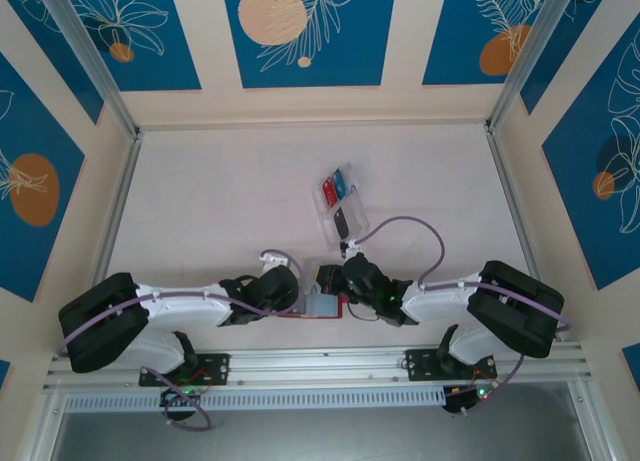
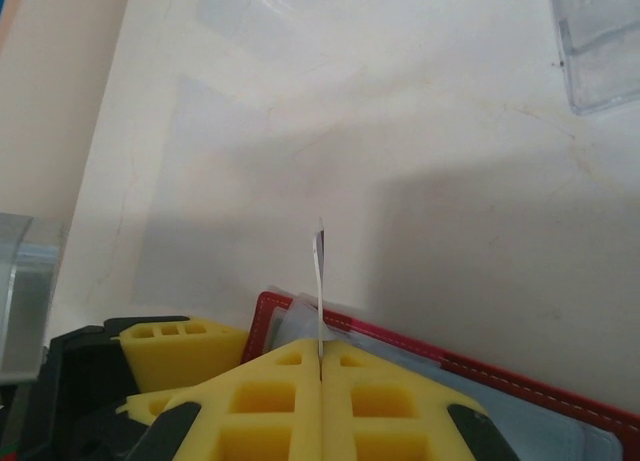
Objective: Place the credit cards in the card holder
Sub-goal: Insert the credit card into the card slot.
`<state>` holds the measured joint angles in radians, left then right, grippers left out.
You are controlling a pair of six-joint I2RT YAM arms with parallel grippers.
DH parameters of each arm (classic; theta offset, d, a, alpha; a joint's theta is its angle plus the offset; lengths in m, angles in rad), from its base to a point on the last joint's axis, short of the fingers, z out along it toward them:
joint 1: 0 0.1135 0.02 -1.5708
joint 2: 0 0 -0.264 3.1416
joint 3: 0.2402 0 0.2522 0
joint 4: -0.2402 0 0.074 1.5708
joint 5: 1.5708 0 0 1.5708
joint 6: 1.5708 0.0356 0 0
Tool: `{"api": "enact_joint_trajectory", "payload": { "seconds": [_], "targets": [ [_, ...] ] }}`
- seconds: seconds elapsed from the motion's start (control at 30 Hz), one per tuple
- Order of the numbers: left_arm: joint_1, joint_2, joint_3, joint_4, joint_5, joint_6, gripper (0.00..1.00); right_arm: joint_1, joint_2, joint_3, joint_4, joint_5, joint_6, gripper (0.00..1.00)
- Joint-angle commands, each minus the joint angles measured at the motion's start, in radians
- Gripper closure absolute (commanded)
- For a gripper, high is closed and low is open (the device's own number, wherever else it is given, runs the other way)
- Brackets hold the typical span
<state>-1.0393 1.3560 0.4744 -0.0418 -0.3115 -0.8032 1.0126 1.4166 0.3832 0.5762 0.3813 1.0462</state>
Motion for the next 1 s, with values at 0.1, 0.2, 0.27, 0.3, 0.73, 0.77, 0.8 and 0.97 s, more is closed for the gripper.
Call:
{"api": "enact_joint_trajectory", "payload": {
  "seconds": [0.1,0.2,0.27,0.3,0.73,0.77,0.8,0.97],
  "targets": [
    [-0.008,0.038,-0.037,-0.039,0.072,-0.008,0.59,0.019,0.018,-0.017,0.004,0.014,0.023,1.0],
    [-0.009,0.039,-0.037,-0.039,0.073,-0.008,0.59,0.025,0.024,-0.018,0.001,0.019,0.026,1.0],
    [-0.01,0.037,-0.037,-0.039,0.072,-0.008,0.59,0.032,0.028,-0.021,-0.003,0.027,0.029,1.0],
    [-0.01,0.037,-0.039,-0.039,0.072,-0.008,0.59,0.034,0.029,-0.024,-0.001,0.031,0.031,1.0],
    [-0.009,0.035,-0.038,-0.044,0.072,-0.007,0.59,0.055,0.03,-0.026,-0.027,0.066,0.022,1.0],
    [-0.01,0.035,-0.036,-0.045,0.072,-0.007,0.59,0.056,0.031,-0.026,-0.029,0.068,0.019,1.0],
    [-0.01,0.037,-0.036,-0.045,0.072,-0.007,0.59,0.057,0.032,-0.025,-0.029,0.07,0.016,1.0],
    [-0.01,0.037,-0.034,-0.047,0.072,-0.008,0.59,0.062,0.037,-0.02,-0.035,0.078,0.004,1.0]
  ]
}}
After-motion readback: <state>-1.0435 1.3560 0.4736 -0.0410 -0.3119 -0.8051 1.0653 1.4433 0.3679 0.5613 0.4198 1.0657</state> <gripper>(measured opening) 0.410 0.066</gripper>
